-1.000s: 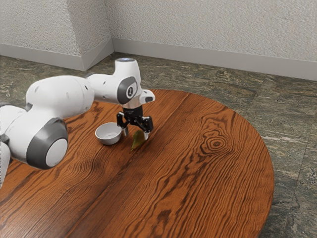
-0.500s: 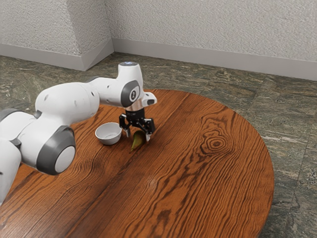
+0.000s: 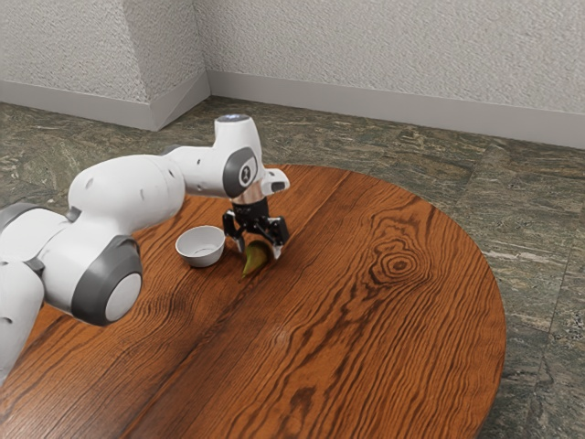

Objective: Place the pear in the bowl.

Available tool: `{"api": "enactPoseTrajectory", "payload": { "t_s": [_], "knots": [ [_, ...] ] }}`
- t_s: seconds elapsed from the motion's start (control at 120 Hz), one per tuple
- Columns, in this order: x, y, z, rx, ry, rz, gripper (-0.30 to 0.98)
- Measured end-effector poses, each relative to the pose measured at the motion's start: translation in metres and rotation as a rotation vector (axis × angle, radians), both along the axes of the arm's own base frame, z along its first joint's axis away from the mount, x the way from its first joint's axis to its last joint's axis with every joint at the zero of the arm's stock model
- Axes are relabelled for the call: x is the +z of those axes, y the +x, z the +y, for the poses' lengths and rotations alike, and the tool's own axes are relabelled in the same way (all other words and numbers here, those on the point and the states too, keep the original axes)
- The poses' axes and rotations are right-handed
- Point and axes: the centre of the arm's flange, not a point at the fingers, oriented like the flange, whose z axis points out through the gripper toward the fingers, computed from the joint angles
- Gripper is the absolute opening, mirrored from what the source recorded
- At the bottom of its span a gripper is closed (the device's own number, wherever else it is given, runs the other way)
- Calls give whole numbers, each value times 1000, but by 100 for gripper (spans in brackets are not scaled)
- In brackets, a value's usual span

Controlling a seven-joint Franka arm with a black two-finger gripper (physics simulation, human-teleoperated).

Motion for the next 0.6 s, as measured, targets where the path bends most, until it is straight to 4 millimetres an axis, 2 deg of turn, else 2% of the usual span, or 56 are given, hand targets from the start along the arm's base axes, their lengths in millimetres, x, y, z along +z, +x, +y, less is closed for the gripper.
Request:
{"api": "enactPoseTrajectory", "payload": {
  "t_s": [0.275, 0.392, 0.6],
  "knots": [
    [-3, 2, 1, -9, -17, -6, 69],
    [-12, 2, 6, -4, -17, 0, 69],
    [-6, 4, 13, -3, -10, -12, 67]
  ]
}}
